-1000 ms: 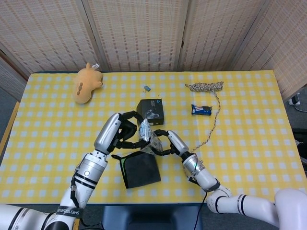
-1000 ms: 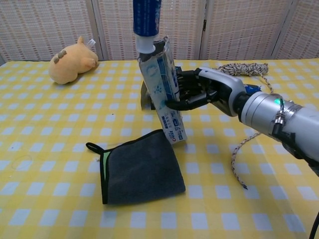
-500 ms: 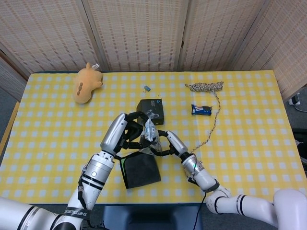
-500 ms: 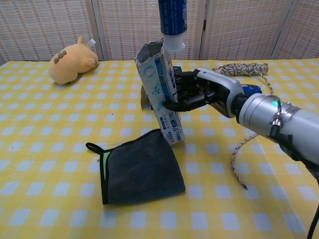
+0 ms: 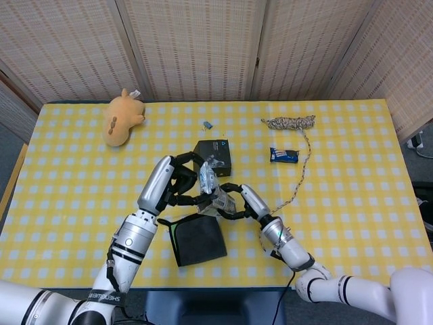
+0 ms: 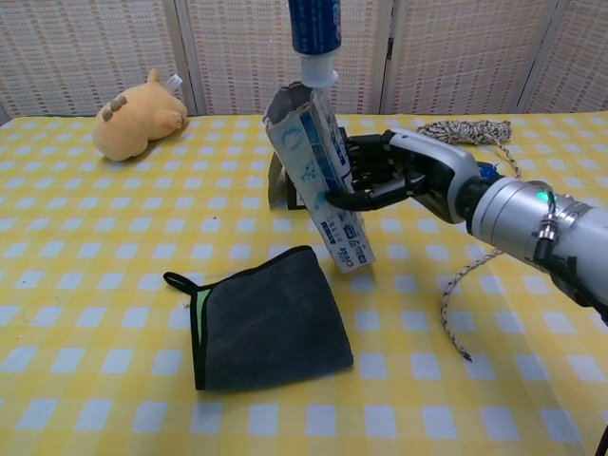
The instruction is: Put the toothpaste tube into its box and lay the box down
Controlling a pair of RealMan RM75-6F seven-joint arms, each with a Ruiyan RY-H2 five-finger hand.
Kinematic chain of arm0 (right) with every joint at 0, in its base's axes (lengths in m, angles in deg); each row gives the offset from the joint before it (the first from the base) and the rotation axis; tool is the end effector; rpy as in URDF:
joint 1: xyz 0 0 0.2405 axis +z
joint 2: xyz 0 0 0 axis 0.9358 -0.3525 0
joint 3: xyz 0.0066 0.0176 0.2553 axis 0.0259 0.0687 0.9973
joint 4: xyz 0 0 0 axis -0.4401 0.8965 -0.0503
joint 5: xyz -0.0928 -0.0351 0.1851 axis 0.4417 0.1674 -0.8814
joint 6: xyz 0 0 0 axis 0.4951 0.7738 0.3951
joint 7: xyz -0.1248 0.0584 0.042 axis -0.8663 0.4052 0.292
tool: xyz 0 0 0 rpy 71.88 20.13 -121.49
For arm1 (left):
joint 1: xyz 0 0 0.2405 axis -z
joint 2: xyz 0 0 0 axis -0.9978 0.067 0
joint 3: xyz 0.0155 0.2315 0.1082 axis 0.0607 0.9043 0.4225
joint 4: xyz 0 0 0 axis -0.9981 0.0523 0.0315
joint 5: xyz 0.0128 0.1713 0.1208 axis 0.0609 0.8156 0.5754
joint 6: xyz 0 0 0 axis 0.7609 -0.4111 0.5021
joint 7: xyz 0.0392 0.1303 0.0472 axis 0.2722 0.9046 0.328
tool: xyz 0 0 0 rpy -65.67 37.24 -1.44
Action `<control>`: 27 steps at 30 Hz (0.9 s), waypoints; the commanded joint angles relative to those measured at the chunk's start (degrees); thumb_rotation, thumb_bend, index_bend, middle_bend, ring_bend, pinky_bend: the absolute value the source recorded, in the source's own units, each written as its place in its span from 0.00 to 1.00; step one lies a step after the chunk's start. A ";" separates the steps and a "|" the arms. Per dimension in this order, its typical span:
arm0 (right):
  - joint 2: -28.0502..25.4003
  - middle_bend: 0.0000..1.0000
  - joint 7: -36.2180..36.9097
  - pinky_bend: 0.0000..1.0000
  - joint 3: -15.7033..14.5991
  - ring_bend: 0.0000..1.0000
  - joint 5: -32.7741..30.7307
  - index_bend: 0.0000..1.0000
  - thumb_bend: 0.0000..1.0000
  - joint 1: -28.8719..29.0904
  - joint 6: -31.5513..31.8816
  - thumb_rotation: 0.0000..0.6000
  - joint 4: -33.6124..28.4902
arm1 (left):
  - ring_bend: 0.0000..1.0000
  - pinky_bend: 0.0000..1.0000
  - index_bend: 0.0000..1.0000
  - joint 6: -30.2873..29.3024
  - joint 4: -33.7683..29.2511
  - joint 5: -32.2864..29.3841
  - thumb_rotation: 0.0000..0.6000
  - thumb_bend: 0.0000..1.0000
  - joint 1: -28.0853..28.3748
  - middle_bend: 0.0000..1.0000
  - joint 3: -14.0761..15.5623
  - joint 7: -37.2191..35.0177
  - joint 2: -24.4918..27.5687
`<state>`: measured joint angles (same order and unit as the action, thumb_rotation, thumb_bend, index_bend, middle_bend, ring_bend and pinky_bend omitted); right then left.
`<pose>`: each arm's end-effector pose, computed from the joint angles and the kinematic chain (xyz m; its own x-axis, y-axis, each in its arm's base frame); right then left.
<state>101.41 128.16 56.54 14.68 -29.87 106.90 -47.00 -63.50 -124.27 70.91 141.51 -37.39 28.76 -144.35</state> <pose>-0.1265 -0.3289 -0.0550 -0.4568 -0.5502 0.6990 -0.8087 -0.0704 -0.5839 0.0478 0.2892 0.1171 -0.4925 0.3270 0.8066 0.7979 -0.2006 0.5685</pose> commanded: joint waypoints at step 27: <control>-0.58 0.38 6.28 0.23 -0.15 0.30 1.36 0.47 0.33 -0.12 0.44 1.00 0.13 | 1.00 1.00 0.99 0.34 1.34 1.02 1.00 0.56 0.27 1.00 0.98 -0.30 -1.48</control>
<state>100.80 134.39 56.45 15.98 -29.98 107.32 -46.88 -63.01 -122.96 71.87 141.67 -36.28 28.43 -145.68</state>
